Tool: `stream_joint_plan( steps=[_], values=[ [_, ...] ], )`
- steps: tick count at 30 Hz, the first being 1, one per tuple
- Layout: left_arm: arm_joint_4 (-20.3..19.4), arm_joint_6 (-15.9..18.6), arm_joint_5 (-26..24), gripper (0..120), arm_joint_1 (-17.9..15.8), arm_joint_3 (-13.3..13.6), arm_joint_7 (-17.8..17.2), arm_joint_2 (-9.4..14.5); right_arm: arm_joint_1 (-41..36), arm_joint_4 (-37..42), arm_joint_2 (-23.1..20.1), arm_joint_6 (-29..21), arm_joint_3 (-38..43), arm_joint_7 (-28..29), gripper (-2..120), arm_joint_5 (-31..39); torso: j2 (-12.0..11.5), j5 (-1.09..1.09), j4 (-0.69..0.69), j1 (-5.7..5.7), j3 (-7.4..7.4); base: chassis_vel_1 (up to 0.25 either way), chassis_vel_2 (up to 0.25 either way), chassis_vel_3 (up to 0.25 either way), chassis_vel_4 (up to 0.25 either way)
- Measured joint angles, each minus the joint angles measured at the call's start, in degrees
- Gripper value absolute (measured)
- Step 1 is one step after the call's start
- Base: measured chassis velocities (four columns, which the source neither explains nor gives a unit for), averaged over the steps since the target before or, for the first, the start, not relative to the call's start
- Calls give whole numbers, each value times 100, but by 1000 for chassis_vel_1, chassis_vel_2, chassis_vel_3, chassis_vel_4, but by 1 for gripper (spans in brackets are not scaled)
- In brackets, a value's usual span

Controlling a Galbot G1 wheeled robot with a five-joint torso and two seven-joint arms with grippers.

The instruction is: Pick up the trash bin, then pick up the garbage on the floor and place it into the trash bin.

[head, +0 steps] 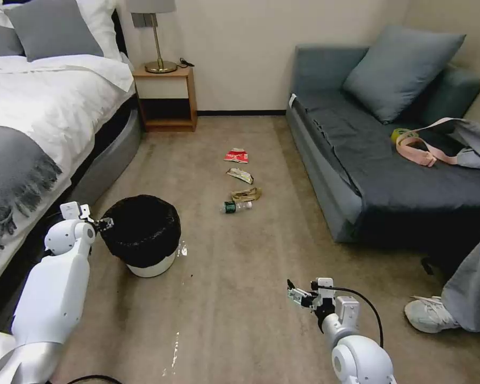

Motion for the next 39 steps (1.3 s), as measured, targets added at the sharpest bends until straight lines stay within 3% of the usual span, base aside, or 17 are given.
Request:
stream_joint_plan(
  steps=[7,16,27,39],
  values=[
    [-41,-5,7,33,68,-36,127,3,-2,49,-1,-38,-15,5,100,98,1,0,0,0,0,0,0,0,0],
    [-158,-6,-2,5,236,-182,229,47,-1,92,6,-89,-53,7,100,151,0,-1,0,0,0,0,0,0,0],
    [-364,-8,-1,5,443,-365,252,72,-53,157,-23,-98,-75,7,100,170,1,0,0,0,0,0,0,0,0],
    [-958,-8,0,5,889,-624,249,101,-152,257,-59,-95,-99,4,100,165,1,0,0,0,0,0,0,0,0]
  ],
)
